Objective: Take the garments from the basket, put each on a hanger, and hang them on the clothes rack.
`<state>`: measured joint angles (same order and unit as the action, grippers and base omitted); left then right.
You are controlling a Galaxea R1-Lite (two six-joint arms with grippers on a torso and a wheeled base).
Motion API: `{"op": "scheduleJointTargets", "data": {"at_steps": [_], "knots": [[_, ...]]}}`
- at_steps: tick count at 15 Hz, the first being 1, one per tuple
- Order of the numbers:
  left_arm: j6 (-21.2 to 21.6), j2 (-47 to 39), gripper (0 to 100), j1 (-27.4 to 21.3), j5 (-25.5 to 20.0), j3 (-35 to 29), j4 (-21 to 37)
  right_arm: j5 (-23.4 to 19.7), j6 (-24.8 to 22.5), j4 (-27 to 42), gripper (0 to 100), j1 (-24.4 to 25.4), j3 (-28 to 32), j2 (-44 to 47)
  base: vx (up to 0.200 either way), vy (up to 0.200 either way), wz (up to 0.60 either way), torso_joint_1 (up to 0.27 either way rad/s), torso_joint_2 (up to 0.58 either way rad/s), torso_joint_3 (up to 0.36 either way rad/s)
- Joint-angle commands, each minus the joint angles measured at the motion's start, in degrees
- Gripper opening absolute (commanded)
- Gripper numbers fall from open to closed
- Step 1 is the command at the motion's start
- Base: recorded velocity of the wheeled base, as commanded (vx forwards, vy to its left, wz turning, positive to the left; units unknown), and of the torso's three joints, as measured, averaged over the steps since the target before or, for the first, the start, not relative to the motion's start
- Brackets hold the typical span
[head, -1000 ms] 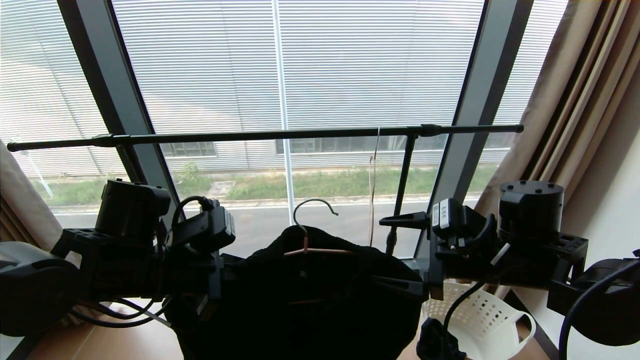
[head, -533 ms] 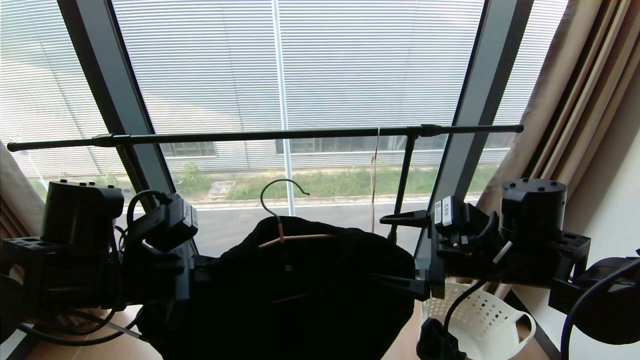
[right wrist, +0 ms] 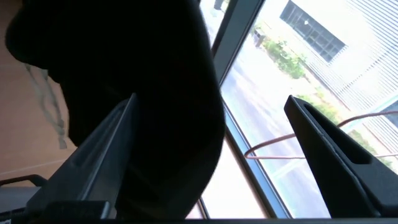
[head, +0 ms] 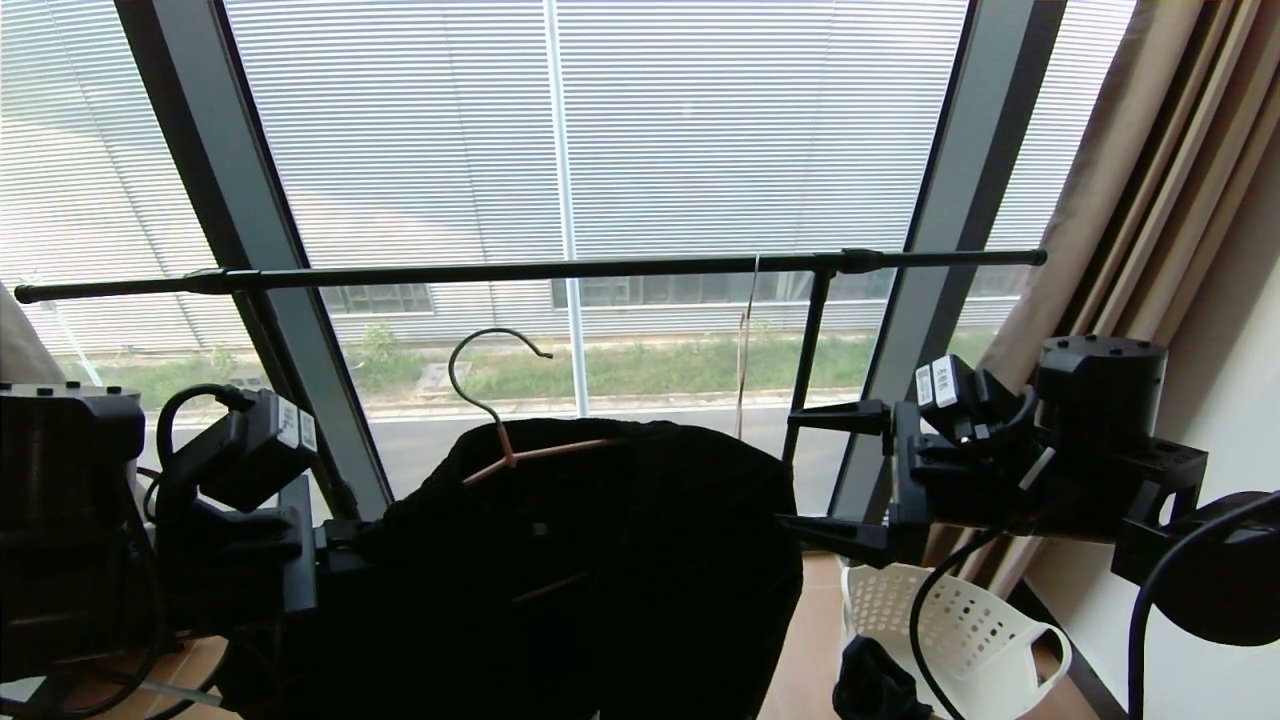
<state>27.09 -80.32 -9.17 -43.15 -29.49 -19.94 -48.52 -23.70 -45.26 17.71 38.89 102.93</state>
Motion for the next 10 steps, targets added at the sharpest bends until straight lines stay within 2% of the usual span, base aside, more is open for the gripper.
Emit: {"op": "scheduleJointTargets", "data": {"at_steps": [1, 6, 10], "knots": [[-0.5, 2.7, 0, 0.4, 0.0, 3.2, -2.6, -1.2, 0.6, 0.3, 100, -1.1, 0.9, 1.9, 0.000, 0.000, 0.00, 0.000, 0.00, 0.000], [-5.9, 4.0, 0, 0.6, 0.0, 6.5, -10.5, -2.0, 1.0, 0.0, 100, -1.3, 1.0, 4.9, 0.000, 0.000, 0.00, 0.000, 0.00, 0.000], [-7.8, 4.5, 0, 0.6, -0.1, 7.2, -11.5, -1.9, 0.8, 0.0, 100, -0.8, 0.6, 6.9, 0.000, 0.000, 0.00, 0.000, 0.00, 0.000]]}}
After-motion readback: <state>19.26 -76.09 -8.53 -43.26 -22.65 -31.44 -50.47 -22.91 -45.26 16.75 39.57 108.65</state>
